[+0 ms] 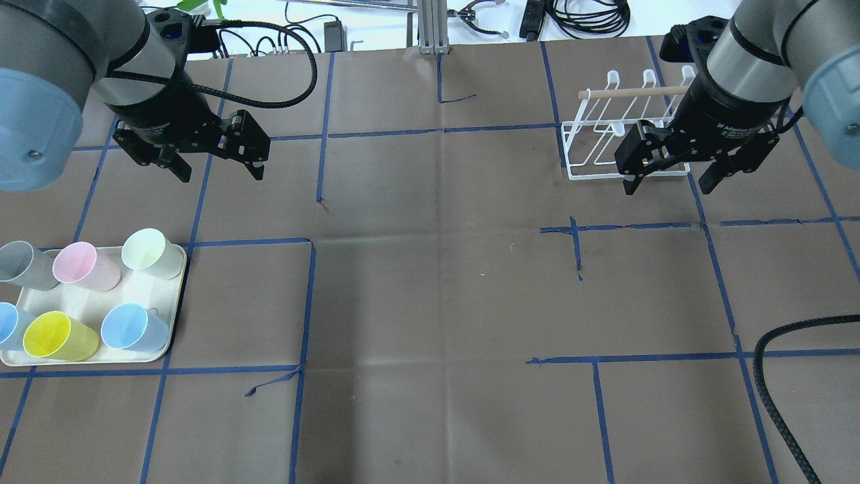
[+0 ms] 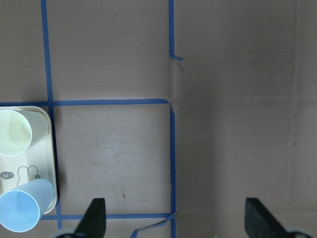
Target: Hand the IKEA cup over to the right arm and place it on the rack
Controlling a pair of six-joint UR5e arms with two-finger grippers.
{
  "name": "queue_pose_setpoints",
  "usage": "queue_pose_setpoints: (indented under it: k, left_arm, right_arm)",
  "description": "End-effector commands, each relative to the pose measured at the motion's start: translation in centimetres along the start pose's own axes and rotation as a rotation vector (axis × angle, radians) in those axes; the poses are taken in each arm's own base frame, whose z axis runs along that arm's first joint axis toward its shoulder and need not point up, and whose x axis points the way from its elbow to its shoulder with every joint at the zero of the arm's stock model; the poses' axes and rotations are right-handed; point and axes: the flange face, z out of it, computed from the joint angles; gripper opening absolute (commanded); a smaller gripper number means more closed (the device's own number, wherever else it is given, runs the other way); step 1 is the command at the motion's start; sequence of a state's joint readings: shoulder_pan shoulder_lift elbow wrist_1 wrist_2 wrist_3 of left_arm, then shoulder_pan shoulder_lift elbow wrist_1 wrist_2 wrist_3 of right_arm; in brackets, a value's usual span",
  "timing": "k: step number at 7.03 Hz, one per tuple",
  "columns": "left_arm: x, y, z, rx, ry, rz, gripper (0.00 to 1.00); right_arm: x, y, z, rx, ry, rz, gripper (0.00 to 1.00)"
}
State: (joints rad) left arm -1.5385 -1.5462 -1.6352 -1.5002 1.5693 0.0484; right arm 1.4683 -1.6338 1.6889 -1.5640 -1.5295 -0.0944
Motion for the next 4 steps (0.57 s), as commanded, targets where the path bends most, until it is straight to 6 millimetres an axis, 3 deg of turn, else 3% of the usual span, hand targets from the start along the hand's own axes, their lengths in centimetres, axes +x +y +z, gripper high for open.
queue_pose_setpoints:
  k: [1,2,4]
  left_arm:
    - [0.0,-0.1,-0.1,0.003,0.0,0.001,1.0]
    - [0.0,0.0,0.0,0.0,0.0,0.001,1.0]
    - [0.0,-0.2,0.1,-0.002,0.0,0.002,1.0]
  right_arm:
    - [-4.3,1.0,-0.1,0.004,0.004,-0.09,1.0]
    - [-6.7,1.7,0.0,0.006,0.01,-0.141,1.0]
    - [-7.5,1.6,-0.2,0.037,0.014,-0.161,1.0]
